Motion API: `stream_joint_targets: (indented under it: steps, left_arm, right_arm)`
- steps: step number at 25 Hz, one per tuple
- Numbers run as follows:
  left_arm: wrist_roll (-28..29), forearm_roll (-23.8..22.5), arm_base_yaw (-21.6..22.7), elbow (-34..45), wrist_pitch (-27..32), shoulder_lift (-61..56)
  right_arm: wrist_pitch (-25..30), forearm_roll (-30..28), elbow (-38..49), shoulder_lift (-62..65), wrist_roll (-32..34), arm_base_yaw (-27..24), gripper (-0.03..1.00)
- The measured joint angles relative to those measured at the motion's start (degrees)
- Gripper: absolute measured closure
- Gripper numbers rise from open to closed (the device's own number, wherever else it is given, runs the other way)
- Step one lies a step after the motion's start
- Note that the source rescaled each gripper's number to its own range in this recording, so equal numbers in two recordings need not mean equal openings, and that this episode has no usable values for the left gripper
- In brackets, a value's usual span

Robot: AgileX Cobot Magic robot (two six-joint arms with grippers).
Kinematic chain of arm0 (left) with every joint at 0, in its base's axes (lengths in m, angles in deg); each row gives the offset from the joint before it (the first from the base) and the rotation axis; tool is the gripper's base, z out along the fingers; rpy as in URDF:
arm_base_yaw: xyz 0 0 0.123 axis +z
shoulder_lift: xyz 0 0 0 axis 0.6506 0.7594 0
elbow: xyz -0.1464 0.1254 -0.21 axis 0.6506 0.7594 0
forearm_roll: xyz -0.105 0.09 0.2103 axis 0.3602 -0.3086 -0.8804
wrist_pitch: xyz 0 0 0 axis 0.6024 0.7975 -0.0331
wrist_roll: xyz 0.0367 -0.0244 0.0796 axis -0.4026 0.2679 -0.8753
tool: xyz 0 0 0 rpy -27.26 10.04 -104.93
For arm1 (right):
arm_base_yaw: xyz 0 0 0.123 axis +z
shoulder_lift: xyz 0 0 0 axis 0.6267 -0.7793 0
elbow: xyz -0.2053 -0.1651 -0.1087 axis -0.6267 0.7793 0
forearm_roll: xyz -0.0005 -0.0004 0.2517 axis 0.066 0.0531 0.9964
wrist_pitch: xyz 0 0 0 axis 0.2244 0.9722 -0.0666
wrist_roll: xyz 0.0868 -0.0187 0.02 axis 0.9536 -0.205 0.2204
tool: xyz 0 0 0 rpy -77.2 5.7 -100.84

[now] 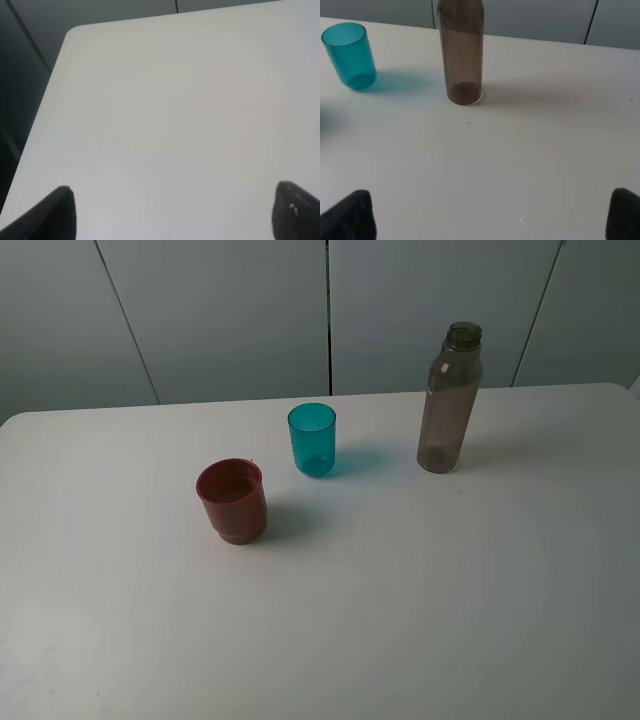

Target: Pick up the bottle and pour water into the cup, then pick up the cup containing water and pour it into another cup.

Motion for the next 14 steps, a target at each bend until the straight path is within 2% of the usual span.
stream_joint_targets:
  steps: [14]
  left_arm:
    - [0.1, 0.0, 0.0, 0.0, 0.0, 0.0]
  right_arm:
    - [-0.1, 0.0, 0.0, 0.0, 0.0, 0.0, -0.03]
